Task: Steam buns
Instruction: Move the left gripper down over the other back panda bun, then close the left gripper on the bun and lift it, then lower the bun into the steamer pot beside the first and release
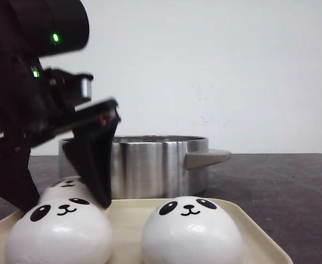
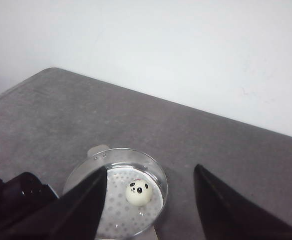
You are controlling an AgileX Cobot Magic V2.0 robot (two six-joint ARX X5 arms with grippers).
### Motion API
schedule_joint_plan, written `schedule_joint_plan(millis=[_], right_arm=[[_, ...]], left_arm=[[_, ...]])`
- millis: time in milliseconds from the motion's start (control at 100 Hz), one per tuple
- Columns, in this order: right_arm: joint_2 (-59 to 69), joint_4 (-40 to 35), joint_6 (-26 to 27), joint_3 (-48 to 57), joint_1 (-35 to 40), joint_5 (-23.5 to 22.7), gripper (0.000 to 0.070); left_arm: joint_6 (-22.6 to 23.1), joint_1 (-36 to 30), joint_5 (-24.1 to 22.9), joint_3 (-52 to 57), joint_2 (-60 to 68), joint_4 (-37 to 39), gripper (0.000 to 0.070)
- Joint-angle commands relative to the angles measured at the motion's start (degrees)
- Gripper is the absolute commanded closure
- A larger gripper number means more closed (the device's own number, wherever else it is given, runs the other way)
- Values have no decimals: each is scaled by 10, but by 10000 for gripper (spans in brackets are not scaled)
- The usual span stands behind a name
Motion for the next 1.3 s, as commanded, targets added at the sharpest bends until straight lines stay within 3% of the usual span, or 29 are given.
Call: schedule_joint_plan(millis=[0,50,130,450,580,670,790,950,1290], right_arm=[[2,-1,13,11,7,3,370],[0,-5,13,11,7,6,370],[-3,-9,13,11,7,8,370],[-2,-21,18,10,7,16,370],[-2,-18,32,10,7,15,370],[-2,-17,32,10,7,15,370],[2,-17,32,9,7,15,370],[7,-18,33,8,7,17,370],[28,-21,46,8,7,18,370]], left_arm=[[-17,-4,0,3,21,-3,225],[-19,-4,0,3,24,-6,369],[-19,-5,1,4,24,-6,700],[-14,-23,15,69,-74,-29,689],[6,-28,-51,129,-123,-15,689],[47,-23,-90,180,-122,-18,689],[104,5,-101,244,-83,-34,689],[141,47,-91,325,21,-56,689],[147,102,-70,432,230,-79,685]])
